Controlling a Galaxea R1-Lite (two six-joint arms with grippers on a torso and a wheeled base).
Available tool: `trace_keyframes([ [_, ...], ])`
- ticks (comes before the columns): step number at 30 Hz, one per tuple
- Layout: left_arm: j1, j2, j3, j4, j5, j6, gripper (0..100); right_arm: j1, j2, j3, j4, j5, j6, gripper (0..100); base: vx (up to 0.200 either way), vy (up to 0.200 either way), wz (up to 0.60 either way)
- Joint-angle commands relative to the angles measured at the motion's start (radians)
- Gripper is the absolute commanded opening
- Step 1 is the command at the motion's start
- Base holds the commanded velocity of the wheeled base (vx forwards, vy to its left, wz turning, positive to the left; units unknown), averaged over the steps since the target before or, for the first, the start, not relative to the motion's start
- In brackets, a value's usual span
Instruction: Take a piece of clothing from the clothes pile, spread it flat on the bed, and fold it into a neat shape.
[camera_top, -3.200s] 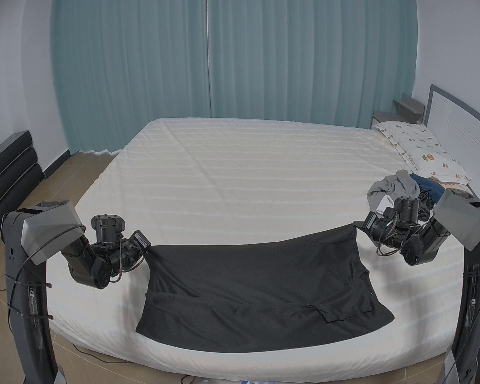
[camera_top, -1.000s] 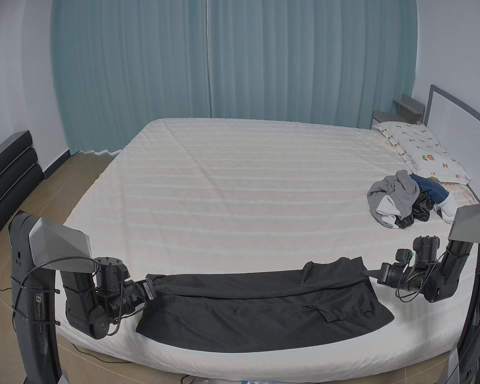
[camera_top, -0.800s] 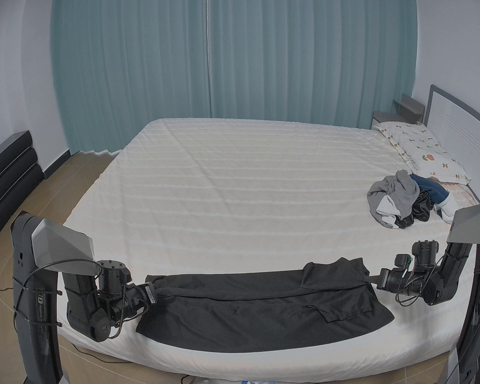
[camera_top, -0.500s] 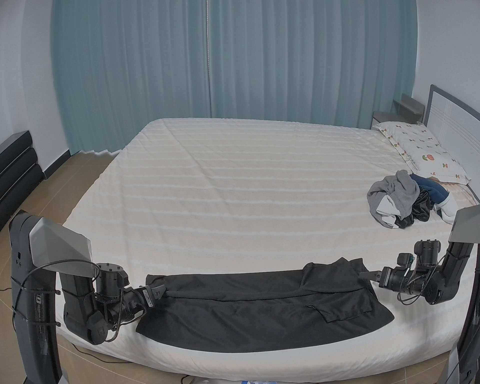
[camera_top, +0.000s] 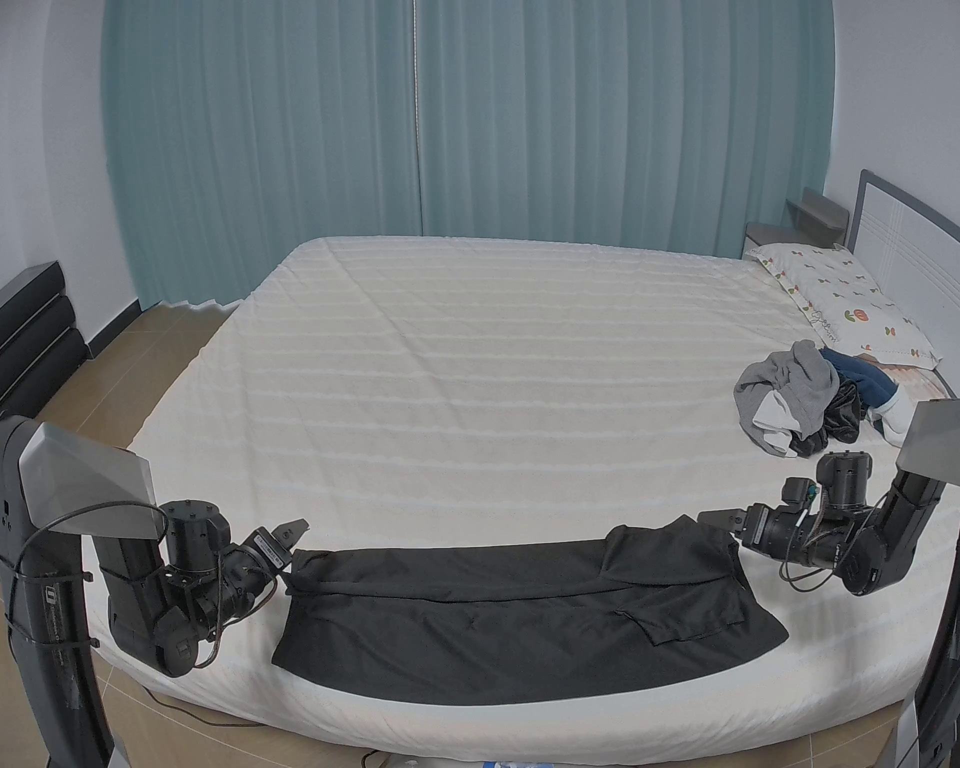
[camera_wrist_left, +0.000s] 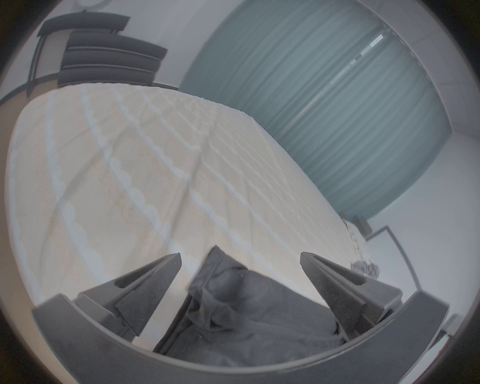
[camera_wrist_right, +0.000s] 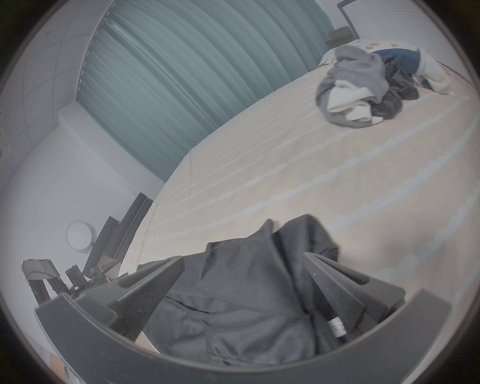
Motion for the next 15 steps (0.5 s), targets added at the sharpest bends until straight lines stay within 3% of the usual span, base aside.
trace_keyframes([
  [1, 0.024, 0.048, -0.048, -0.001, -0.003, -0.070, 100, 0.068, 0.052, -0.062, 0.035, -0.044, 0.013, 100, 0.000, 0.000, 0.00],
  [7, 0.022, 0.098, -0.055, -0.023, -0.003, -0.100, 100, 0.073, 0.135, -0.122, 0.041, -0.090, 0.012, 100, 0.000, 0.000, 0.00],
  [15, 0.022, 0.117, -0.057, -0.027, -0.003, -0.100, 100, 0.082, 0.172, -0.132, 0.044, -0.094, 0.009, 100, 0.000, 0.000, 0.00],
])
